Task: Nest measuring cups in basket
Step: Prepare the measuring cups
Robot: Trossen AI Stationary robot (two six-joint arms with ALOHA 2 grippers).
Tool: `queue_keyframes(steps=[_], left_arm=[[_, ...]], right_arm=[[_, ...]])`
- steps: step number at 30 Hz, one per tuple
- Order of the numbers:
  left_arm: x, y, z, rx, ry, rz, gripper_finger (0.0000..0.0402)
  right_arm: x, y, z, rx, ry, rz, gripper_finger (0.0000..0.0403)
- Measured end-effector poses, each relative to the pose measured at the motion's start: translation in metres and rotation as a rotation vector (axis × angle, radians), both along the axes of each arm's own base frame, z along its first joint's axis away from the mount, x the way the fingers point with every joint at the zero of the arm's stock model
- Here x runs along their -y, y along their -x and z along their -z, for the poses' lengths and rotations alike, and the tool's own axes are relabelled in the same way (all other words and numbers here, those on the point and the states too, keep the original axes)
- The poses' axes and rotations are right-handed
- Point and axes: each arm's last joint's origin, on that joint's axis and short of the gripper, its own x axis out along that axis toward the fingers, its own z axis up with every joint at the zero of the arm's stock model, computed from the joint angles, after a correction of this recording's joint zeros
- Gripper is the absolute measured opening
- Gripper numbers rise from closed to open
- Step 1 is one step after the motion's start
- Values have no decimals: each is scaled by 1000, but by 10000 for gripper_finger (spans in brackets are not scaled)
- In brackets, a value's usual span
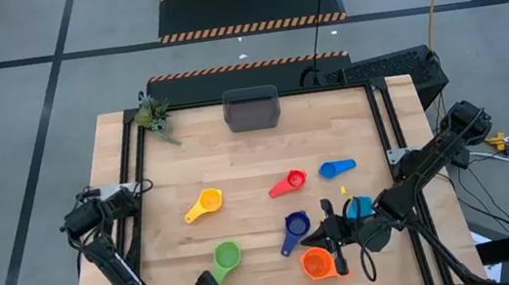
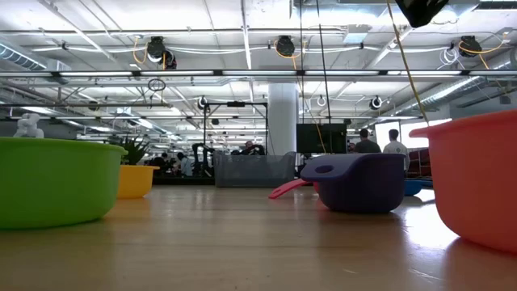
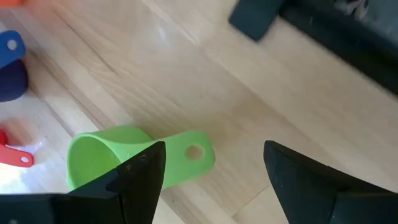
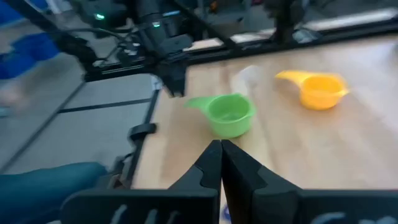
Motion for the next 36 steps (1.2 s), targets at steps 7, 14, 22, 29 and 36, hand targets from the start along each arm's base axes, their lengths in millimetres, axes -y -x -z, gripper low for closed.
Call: queue_keyframes(steps=[7, 14, 22, 29, 36], left_arm=[[-1, -2, -1, 75, -50, -6, 275], [-5, -7, -1, 89, -50, -40, 276], [-10, -14, -2, 107, -51, -80, 276], [-17, -24, -2, 106, -56, -101, 276], [-22, -33, -2, 113, -46, -126, 276]], right_arm=[[-14, 15, 8, -141, -185, -64, 0], [-38, 46, 16, -224, -258, -48, 0], [-61, 61, 41, -347, -339, -55, 17], [-76, 54, 35, -452, -362, -88, 53], [-101, 46, 27, -533, -281, -81, 60]])
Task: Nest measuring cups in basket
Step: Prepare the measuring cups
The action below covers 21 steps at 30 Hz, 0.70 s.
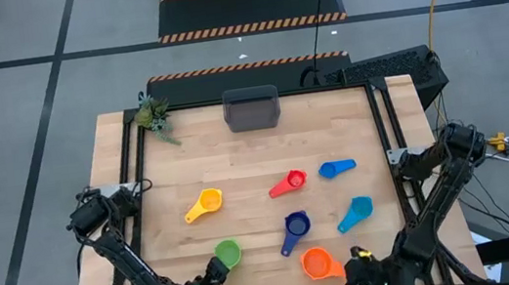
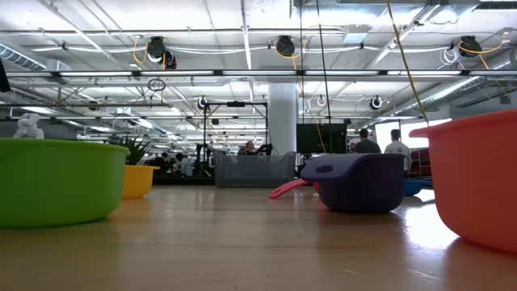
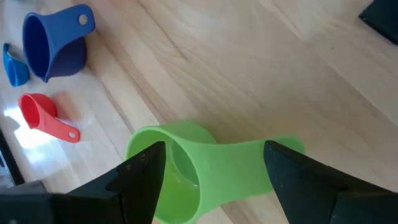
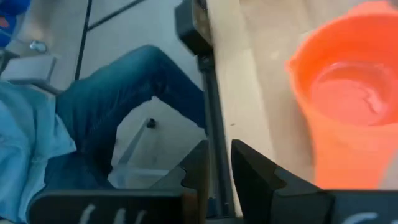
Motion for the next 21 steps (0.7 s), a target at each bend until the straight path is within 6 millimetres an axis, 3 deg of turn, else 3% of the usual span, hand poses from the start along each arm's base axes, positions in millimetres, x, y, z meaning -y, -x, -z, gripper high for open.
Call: queue_keyframes(steps=[8, 16, 21], left_arm=[[-1, -1, 0, 0, -1, -2, 276], [-1, -1, 0, 4, 8, -16, 276], [-1, -1, 0, 5, 10, -18, 276]], right_arm=[[-16, -10, 17, -93, -30, -22, 59], [-9, -30, 38, -118, 24, 20, 56], [-3, -40, 40, -83, 58, 7, 31]])
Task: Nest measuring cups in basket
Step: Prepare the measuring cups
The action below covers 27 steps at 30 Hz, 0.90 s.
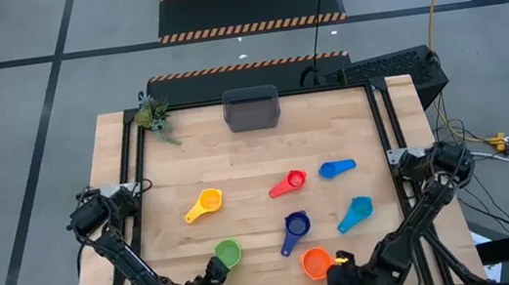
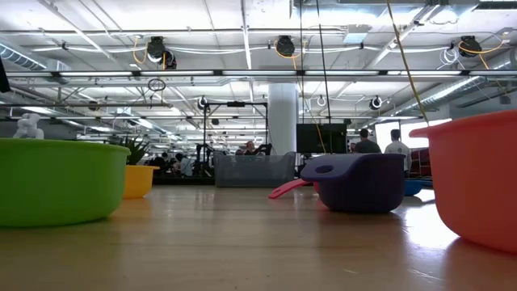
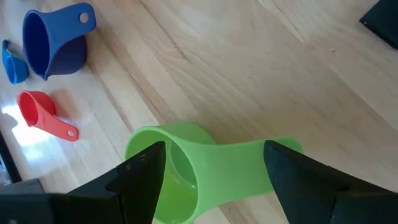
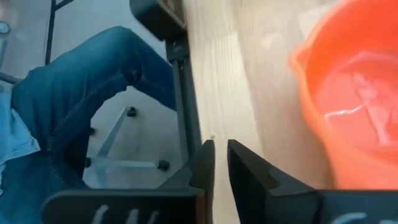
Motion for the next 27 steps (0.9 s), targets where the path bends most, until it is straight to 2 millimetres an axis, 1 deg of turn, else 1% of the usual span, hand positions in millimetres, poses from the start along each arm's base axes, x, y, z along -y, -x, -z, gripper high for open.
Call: queue_keyframes(steps=[5, 12, 27], left_arm=[[0, 0, 0, 4, -10, 7, 276], [-5, -6, -1, 18, -26, -9, 276], [-16, -20, -2, 89, -55, -65, 275]], right_arm=[[6, -7, -1, 57, 70, 13, 3], [20, -18, 1, 41, 122, 37, 0], [48, -32, 8, -48, 217, 105, 0]])
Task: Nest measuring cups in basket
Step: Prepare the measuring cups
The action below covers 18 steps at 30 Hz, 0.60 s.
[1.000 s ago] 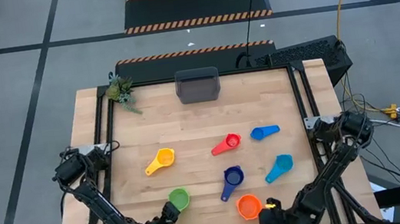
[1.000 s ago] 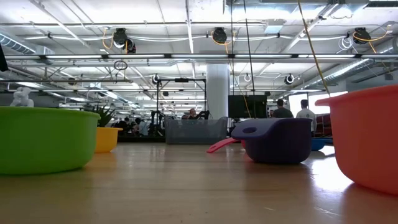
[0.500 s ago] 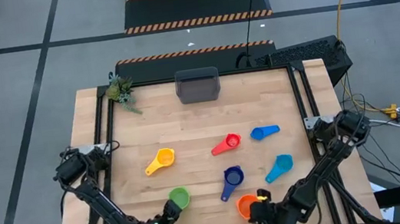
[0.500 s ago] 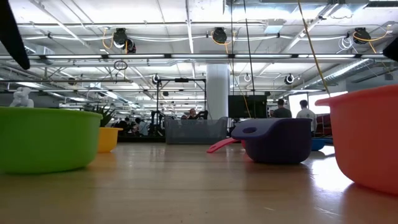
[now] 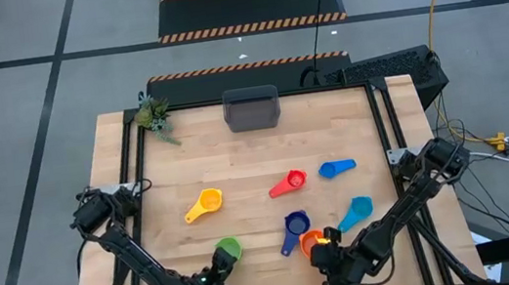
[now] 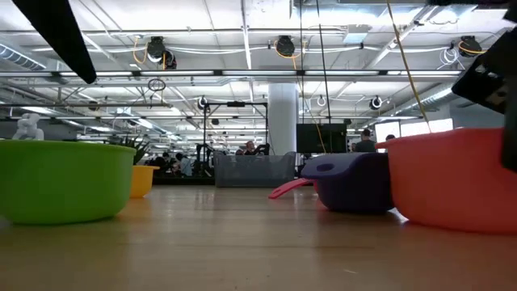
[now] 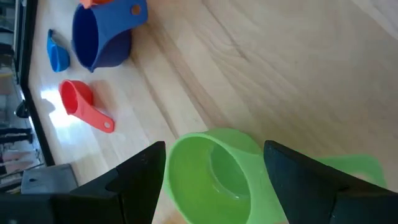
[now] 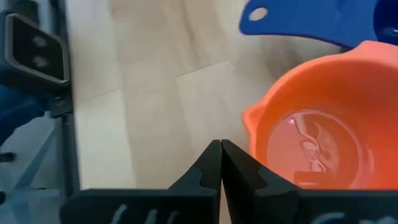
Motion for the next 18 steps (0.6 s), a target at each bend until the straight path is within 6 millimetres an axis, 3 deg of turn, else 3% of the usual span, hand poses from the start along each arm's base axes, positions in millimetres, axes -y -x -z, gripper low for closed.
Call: queue_keyframes(steps=[9, 18], left_arm=[[0, 0, -2, 12, 25, -46, 275], [-6, 11, -36, 60, 107, -155, 248]], right_arm=[[10, -6, 1, -16, 25, 17, 0], [18, -13, 1, -17, 43, 21, 0]])
